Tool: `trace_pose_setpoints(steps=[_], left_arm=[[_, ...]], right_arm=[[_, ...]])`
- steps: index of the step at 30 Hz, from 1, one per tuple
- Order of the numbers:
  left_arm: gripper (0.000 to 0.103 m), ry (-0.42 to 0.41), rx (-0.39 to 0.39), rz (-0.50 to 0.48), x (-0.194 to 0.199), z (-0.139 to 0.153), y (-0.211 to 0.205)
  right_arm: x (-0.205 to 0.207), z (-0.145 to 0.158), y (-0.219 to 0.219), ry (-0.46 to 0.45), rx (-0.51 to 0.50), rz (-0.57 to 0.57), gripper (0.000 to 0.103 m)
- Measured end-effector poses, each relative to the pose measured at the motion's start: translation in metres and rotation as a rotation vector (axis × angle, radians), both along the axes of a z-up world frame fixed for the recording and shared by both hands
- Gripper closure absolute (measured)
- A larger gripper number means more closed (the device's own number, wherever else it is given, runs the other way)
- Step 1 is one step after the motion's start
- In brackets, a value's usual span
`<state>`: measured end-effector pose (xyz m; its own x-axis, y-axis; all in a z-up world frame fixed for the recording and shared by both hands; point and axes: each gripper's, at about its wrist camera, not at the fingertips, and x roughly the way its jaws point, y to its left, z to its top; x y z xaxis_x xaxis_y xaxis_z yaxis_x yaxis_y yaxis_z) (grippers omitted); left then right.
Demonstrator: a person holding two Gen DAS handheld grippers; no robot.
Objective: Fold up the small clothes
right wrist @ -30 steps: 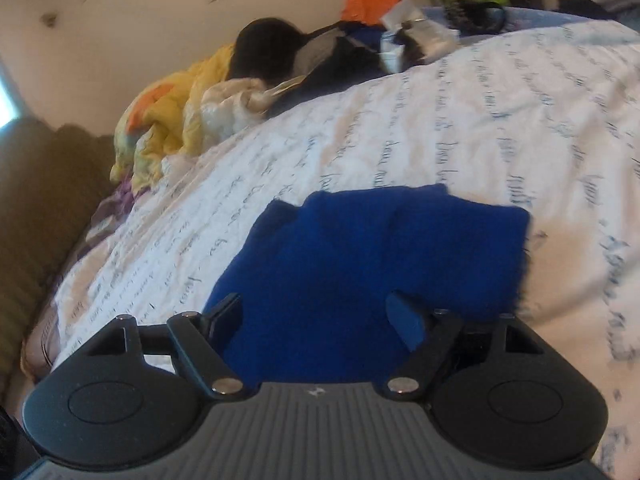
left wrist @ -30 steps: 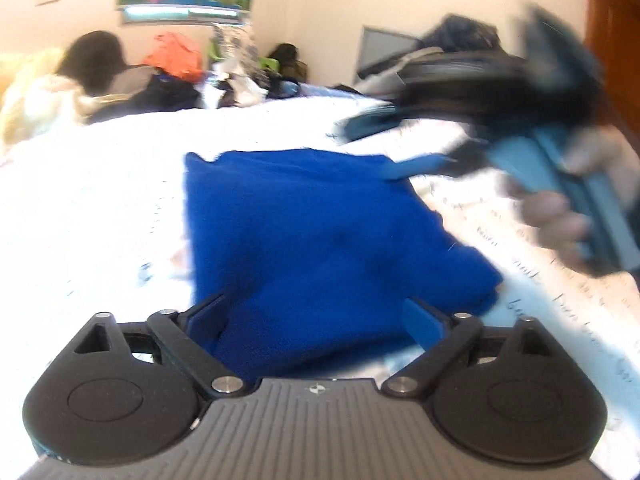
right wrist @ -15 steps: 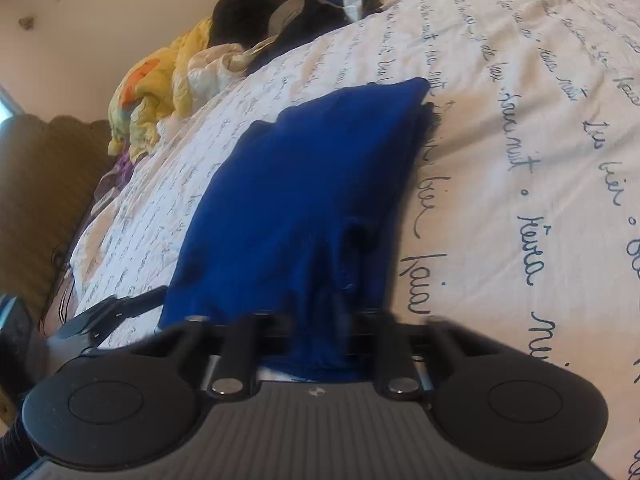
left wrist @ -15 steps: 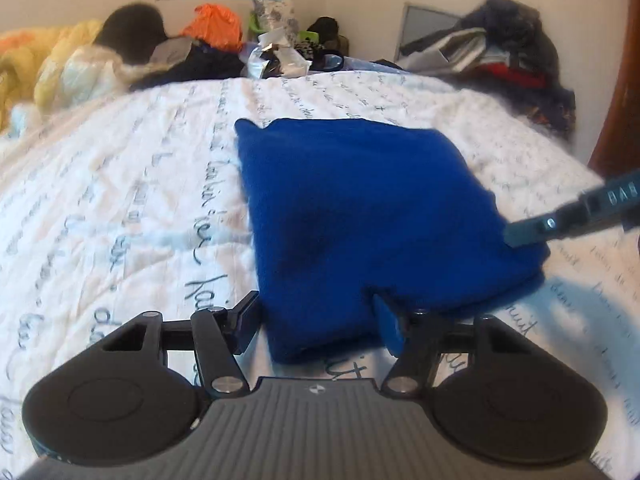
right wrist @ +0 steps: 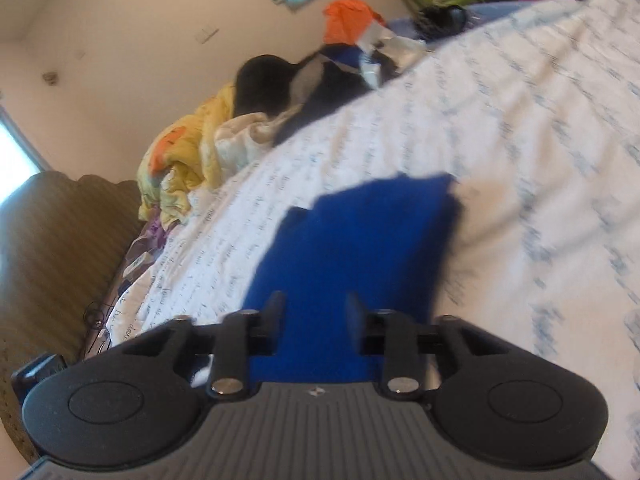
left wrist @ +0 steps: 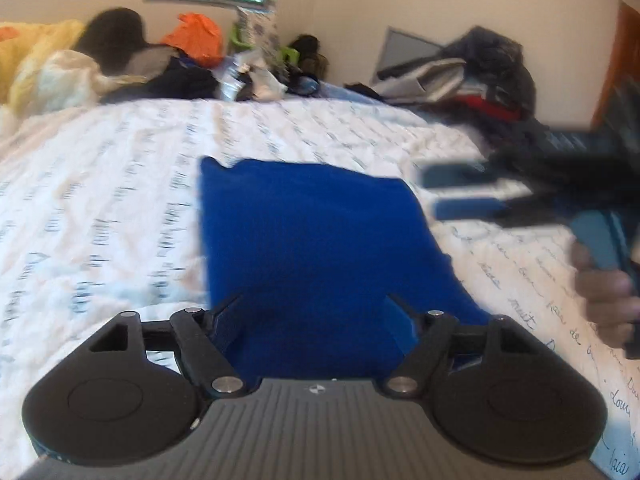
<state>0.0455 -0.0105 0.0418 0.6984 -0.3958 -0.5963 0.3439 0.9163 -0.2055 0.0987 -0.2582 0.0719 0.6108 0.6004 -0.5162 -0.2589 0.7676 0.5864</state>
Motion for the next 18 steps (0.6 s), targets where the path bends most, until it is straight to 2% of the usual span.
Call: trace_pose_setpoints(steps=[1, 2, 3, 4, 5, 6, 8, 9, 11, 14, 16, 17, 18], left_arm=[[0.028, 0.040, 0.010, -0.003, 0.009, -0.009, -0.006], [0.028, 0.074, 0.025, 0.007, 0.014, -0.018, -0.009], [0.026, 0.029, 0.039, 0.007, 0.011, -0.022, -0.011], [0.026, 0.012, 0.059, -0.006, 0.009, -0.025, -0.013], [0.026, -0.013, 0.083, -0.014, 0.005, -0.028, -0.016], [0.026, -0.041, 0.113, -0.021, 0.000, -0.031, -0.020], [0.024, -0.073, 0.142, -0.025, -0.006, -0.035, -0.024], [0.023, -0.069, 0.135, -0.021, -0.006, -0.035, -0.024], [0.020, -0.065, 0.114, -0.019, -0.006, -0.036, -0.022], [0.019, -0.064, 0.108, -0.020, -0.007, -0.036, -0.023], [0.018, -0.063, 0.108, -0.025, -0.006, -0.036, -0.023], [0.018, -0.063, 0.107, -0.026, -0.005, -0.036, -0.023], [0.018, -0.064, 0.106, -0.026, -0.006, -0.036, -0.022]], right_arm=[[0.007, -0.002, 0.008, 0.003, -0.014, 0.007, 0.036], [0.019, -0.009, 0.022, 0.016, -0.065, 0.019, 0.036], [0.031, -0.022, 0.034, 0.052, -0.164, 0.015, 0.039], [0.037, -0.036, 0.039, 0.060, -0.221, 0.025, 0.043], [0.032, -0.041, 0.038, -0.027, -0.234, 0.039, 0.046], [0.029, -0.046, 0.037, -0.064, -0.252, 0.059, 0.046], [0.027, -0.045, 0.034, -0.056, -0.250, 0.057, 0.048], [0.026, -0.041, 0.033, -0.044, -0.265, 0.040, 0.052], [0.018, -0.029, 0.036, -0.018, -0.289, -0.008, 0.050], [0.001, -0.018, 0.043, -0.081, -0.301, 0.035, 0.046], [0.012, -0.038, 0.048, -0.021, -0.377, 0.051, 0.047], [0.013, -0.046, 0.046, -0.097, -0.361, 0.068, 0.047], [0.015, -0.049, 0.042, -0.104, -0.351, 0.077, 0.048]])
